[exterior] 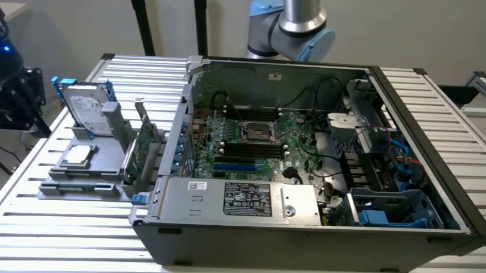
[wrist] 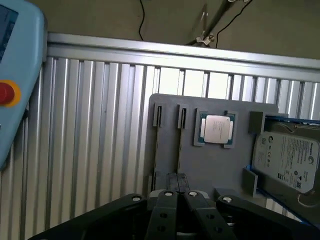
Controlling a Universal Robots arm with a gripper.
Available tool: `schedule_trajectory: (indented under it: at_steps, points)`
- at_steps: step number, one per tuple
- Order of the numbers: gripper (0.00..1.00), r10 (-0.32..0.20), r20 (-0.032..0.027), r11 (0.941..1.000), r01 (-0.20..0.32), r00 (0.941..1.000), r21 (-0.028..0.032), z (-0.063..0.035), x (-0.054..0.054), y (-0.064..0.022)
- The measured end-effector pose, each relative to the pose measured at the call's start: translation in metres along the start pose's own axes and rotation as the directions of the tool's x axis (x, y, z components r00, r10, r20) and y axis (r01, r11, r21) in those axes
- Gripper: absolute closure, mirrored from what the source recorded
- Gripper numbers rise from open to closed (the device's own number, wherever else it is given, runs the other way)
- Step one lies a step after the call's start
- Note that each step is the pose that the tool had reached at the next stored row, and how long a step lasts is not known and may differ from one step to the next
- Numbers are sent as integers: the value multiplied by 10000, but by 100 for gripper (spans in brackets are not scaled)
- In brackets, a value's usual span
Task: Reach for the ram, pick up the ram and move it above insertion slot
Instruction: 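Pick up the ram and move it above insertion slot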
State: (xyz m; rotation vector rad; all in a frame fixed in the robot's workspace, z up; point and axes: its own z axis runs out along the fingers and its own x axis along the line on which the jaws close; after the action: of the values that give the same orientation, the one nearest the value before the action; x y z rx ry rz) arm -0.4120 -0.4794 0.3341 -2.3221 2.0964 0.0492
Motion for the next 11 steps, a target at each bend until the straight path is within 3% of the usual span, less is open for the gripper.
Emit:
schedule_trajectory:
  at_steps: [2, 7, 10, 11]
  points:
    - [89, -264, -2, 9997, 264, 9997, -6, 2, 2, -8]
    - [88, -301, -1, 9995, 301, 9995, -18, 2, 2, -17]
    - [70, -299, 1, 9995, 299, 9996, -41, 4, 5, -27]
    - [70, -297, 3, 9995, 297, 9996, -49, 8, 6, -31]
